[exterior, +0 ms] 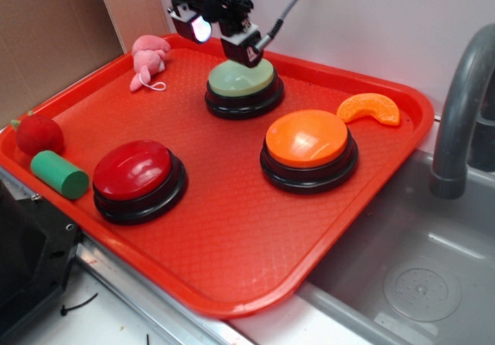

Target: Push the green button.

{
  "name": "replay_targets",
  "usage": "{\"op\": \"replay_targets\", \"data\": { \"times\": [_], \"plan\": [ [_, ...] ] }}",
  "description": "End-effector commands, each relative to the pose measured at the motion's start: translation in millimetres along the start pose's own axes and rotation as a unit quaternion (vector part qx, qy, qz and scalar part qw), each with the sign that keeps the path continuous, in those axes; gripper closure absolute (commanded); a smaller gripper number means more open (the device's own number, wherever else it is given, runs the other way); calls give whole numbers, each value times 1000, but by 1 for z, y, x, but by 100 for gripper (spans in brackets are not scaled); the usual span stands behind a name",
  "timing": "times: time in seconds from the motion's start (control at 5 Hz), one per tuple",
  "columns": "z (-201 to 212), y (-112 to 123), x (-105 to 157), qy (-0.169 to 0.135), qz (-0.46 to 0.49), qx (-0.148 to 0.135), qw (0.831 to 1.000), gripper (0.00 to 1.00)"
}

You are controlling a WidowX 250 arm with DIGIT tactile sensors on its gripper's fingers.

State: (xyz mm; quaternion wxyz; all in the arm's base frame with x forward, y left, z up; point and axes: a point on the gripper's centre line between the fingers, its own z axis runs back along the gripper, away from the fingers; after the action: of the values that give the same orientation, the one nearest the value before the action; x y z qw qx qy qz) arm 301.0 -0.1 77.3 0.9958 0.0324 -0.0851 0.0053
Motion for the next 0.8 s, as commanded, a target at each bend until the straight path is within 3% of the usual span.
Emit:
{"op": "replay_targets", "data": {
  "times": [0.0,0.4,0.6],
  "plan": [
    [-14,0,15,9,-10,-4,1000,0],
    [-10,-1,11,16,-20,-10,1000,0],
    [12,3,12,5,-32,-9,999,0]
  ]
}}
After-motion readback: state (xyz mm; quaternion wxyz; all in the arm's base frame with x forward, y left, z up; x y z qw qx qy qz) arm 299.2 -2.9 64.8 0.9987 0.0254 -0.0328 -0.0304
